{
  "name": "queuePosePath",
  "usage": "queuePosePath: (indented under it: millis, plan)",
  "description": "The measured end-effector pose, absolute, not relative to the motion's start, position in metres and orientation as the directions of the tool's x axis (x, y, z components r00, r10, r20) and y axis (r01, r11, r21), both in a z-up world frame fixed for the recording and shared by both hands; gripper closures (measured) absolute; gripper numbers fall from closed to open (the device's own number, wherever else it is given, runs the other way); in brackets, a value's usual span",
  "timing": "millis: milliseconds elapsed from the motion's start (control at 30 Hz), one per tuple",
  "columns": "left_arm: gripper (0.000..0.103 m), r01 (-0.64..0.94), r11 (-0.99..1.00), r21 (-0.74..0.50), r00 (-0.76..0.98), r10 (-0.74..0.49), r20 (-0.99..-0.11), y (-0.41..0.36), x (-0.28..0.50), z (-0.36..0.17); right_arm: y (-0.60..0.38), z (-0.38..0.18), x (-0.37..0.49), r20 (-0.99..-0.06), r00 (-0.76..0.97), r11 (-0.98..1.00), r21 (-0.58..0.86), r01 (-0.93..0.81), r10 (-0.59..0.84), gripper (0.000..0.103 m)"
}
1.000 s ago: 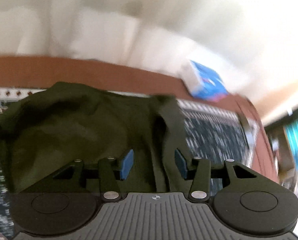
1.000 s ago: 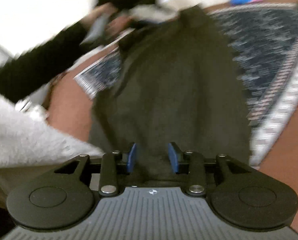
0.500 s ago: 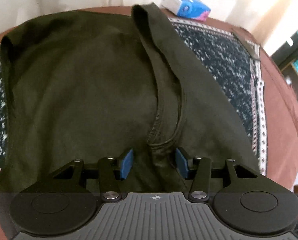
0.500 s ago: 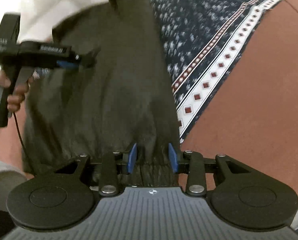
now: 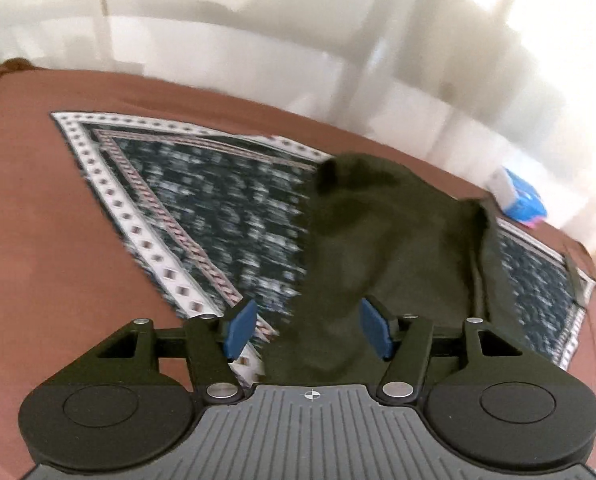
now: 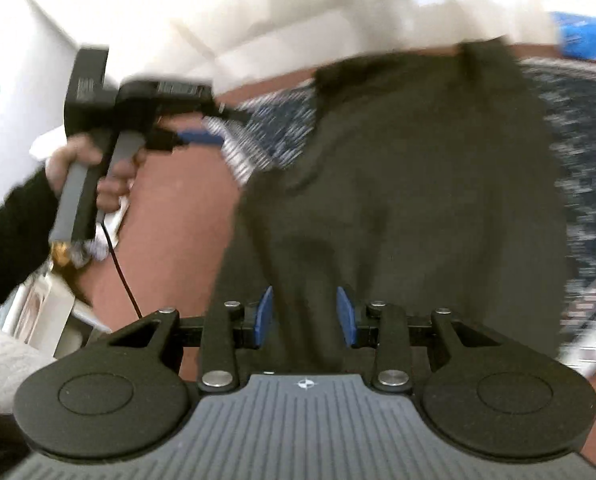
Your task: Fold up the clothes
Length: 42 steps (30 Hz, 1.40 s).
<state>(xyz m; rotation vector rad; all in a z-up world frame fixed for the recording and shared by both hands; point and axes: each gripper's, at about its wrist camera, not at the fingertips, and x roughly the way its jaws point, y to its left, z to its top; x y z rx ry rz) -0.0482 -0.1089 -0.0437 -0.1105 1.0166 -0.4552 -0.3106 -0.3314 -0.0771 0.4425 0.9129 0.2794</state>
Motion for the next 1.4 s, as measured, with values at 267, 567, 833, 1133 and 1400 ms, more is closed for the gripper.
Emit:
queuePosePath:
  millis: [267,567,833,1133,1400]
  plan:
    - [0.031,0.448,0.843,-0.297,0.391,-0.483,-0.783,-0.13,0.021,-0.059,-0.246,-0.099,-0.28,-0.751,0.523,0.898,0.436,-0.067,0.403,0.063]
    - [0.031,0.622,0.708,-0.334,0.204,-0.559,-0.804,-0.155,0.087,-0.101,-0.162,-0.1,-0.255,-0.859,0.497,0.975,0.199,0.093,0.128,0.049]
    - [0.029,0.614,0.71,-0.346,0.21,-0.568,-0.796,-0.188,0.114,-0.12,-0.134,-0.112,-0.242,-0.9,0.434,0.98,0.057,0.19,-0.032,0.05]
    - [0.067,0.595,0.73,-0.335,0.194,-0.535,-0.822,-0.211,0.14,-0.137,-0.13,-0.125,-0.24,-0.912,0.399,0.963,0.012,0.27,-0.1,0.051]
    - [0.103,0.568,0.729,-0.381,0.158,-0.551,-0.819,-0.215,0.15,-0.126,-0.155,-0.116,-0.249,-0.9,0.436,0.917,0.155,0.367,-0.022,0.1]
